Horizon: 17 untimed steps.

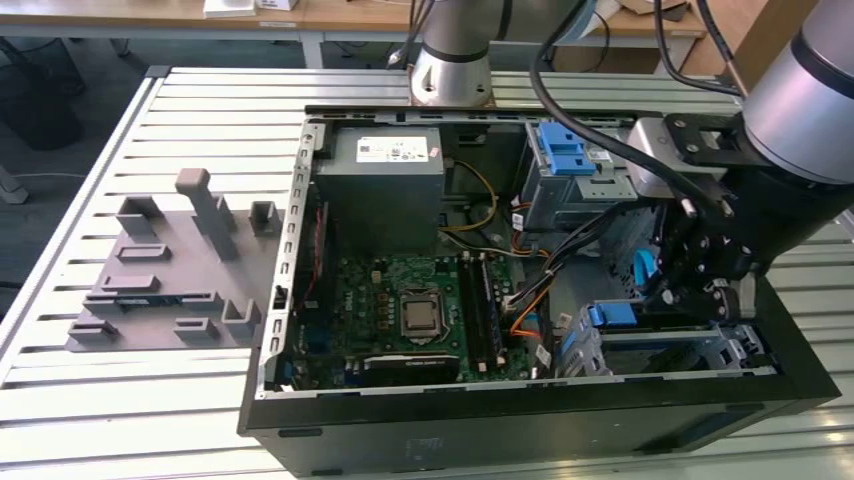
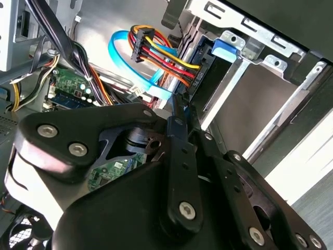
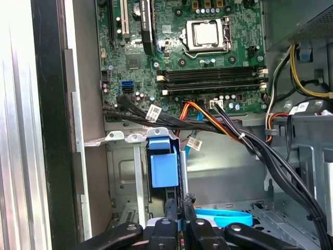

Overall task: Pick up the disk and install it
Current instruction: 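Insert the second disk wire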

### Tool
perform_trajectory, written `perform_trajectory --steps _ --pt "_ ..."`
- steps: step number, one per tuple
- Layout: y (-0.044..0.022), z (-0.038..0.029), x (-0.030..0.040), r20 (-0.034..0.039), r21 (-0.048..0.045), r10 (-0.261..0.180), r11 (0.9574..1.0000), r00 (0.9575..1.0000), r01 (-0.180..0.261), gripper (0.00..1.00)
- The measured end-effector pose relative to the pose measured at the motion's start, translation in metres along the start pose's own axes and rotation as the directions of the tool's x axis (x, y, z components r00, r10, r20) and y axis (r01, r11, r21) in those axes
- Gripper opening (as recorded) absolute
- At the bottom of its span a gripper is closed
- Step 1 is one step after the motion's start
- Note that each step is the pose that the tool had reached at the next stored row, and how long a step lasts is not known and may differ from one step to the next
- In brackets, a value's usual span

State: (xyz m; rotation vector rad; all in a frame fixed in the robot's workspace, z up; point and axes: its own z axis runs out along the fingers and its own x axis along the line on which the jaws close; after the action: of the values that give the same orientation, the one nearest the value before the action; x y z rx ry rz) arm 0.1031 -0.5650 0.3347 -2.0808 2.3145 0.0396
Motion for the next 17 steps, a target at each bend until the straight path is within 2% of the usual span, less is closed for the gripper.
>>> perform_trajectory --steps 17 --pt "-0.0020 0.0066 0.0029 -0.0002 0.0000 0.000 1.0000 1.0000 0.000 0.16"
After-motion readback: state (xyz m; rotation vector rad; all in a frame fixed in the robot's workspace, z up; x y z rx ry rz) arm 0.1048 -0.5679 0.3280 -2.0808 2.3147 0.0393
